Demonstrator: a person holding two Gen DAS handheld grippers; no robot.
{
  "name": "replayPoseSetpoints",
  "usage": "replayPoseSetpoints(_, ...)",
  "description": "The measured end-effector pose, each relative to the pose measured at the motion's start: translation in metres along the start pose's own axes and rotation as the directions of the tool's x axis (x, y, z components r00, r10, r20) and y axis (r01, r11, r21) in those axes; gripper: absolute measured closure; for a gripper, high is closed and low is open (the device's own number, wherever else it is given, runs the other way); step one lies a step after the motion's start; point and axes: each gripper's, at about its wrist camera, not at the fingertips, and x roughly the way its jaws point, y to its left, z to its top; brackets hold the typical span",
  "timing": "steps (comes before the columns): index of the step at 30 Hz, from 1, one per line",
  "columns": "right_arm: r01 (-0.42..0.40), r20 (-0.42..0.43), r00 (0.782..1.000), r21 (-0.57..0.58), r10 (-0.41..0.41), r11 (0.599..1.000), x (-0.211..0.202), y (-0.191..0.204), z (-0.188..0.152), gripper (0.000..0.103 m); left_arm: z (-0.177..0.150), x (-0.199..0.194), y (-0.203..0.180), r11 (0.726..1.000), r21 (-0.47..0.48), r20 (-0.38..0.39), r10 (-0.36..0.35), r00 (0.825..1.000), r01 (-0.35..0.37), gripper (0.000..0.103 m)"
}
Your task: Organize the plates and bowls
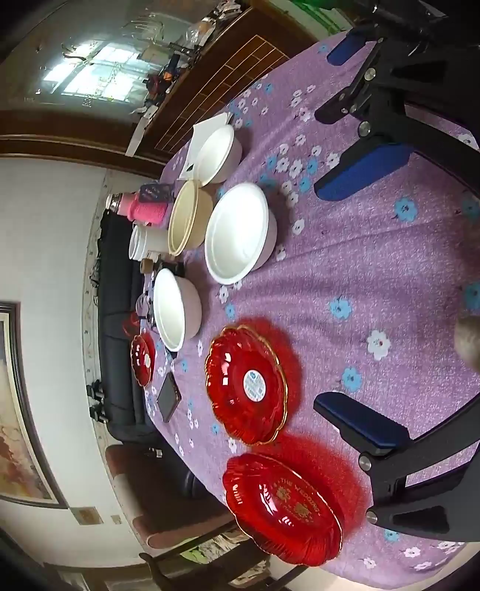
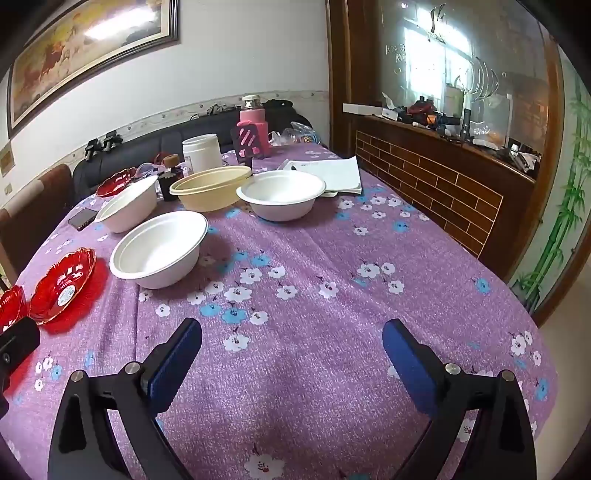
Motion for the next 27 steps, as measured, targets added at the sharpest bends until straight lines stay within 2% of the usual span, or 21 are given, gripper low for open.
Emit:
replayPoseSetpoints(2, 0.001, 0.011, 1.000, -0.006, -0.001, 1.000, -0.002, -0.002, 0.000, 0.003, -0.003, -0.001, 0.000, 1.000, 0.001, -0.008, 0.005, 1.000, -0.005, 0.000)
replayPoseSetpoints(4, 0.005, 0.020, 1.000, -0.013, -0.005, 1.000, -0.004, -0.005, 0.001, 0.003, -0.002, 0.001, -0.022, 0.998, 0.053, -0.028, 0.026, 0.999, -0.025, 0.000)
replayPoseSetpoints(5, 0.007, 0.023, 1.000, -0.016, -0.007, 1.000, -0.004, -0.006, 0.001, 0.003, -0.004, 0.003, -0.021, 0.999, 0.048, -0.046, -0.004, 0.999, 0.006, 0.000)
replayPoseSetpoints(7, 0.009, 0.025, 1.000, -0.019, -0.009, 1.000, -0.005, -0.010, 0.000, 0.003, -0.004, 0.003, -0.021, 0.999, 0.047, -0.054, -0.019, 0.998, 0.022, 0.000)
replayPoseSetpoints(8, 0.010, -0.008, 1.000, -0.003, -0.010, 1.000, 0.002, -0.006, -0.004, 0.003, -0.005, 0.004, -0.020, 0.999, 0.045, -0.051, -0.026, 0.998, 0.029, 0.000)
replayPoseSetpoints(15, 0.007, -0.038, 0.999, 0.011, -0.007, 1.000, 0.002, -0.012, -0.007, 0.003, -0.007, 0.017, -0.017, 0.998, 0.042, -0.101, -0.044, 0.994, 0.049, 0.000)
replayPoseSetpoints(18, 0.006, -0.065, 0.998, 0.022, -0.005, 1.000, 0.016, -0.012, -0.007, 0.003, -0.008, 0.026, -0.016, 0.998, 0.039, -0.130, -0.046, 0.990, 0.052, 0.000)
replayPoseSetpoints(27, -0.003, -0.084, 0.996, 0.009, 0.004, 1.000, 0.025, -0.008, -0.007, 0.003, -0.012, 0.048, -0.014, 0.999, 0.043, -0.171, -0.018, 0.985, 0.026, 0.000)
